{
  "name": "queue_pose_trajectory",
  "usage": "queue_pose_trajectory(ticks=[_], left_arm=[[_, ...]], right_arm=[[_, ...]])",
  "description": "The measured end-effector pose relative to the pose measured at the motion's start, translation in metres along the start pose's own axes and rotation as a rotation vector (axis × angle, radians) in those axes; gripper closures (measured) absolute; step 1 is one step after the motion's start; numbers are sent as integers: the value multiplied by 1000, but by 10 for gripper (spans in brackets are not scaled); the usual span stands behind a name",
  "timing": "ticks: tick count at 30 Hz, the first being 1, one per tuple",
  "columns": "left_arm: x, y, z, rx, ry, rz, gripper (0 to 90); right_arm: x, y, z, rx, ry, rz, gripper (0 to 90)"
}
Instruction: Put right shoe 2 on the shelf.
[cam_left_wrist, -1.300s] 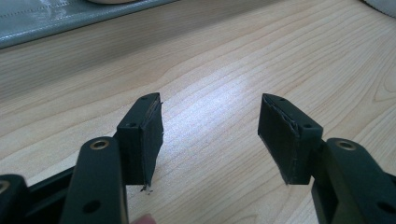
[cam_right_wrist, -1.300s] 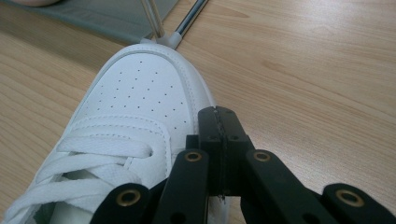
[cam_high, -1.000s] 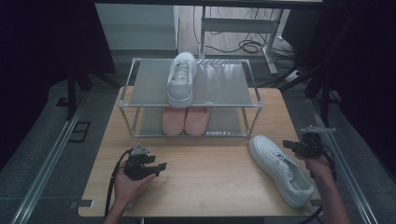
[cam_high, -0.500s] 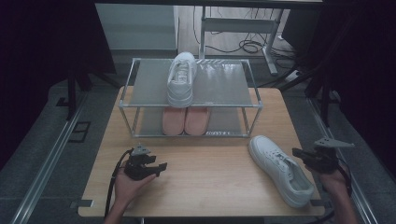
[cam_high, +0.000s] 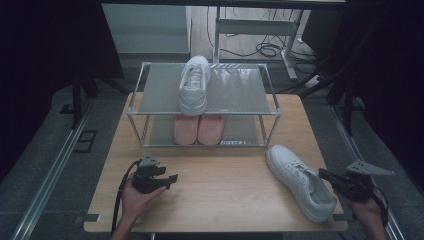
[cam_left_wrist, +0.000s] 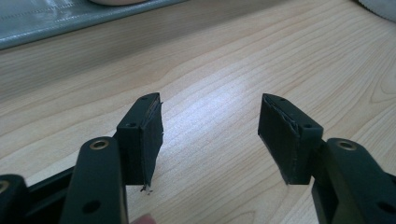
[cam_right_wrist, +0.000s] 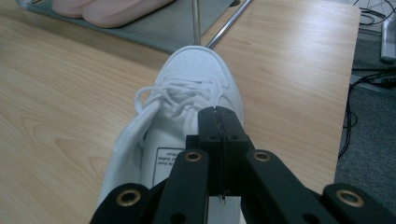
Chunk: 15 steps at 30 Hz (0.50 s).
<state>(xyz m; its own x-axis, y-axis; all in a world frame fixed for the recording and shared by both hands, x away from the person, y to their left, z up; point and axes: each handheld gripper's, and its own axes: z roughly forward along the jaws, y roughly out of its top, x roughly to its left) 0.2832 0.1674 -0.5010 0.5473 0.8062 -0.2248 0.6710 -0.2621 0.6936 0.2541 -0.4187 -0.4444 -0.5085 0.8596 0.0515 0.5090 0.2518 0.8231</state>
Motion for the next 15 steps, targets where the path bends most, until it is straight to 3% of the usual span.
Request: queue_pose_trajectory(ticks=[11, 15], left_arm=[[-1, 1, -1, -8, -5, 3, 398], [-2, 1, 1, -3, -20, 2, 398]], right_arm=[[4, -16, -13, -2, -12, 10, 896], [2, -21, -14, 6, -12, 15, 851]])
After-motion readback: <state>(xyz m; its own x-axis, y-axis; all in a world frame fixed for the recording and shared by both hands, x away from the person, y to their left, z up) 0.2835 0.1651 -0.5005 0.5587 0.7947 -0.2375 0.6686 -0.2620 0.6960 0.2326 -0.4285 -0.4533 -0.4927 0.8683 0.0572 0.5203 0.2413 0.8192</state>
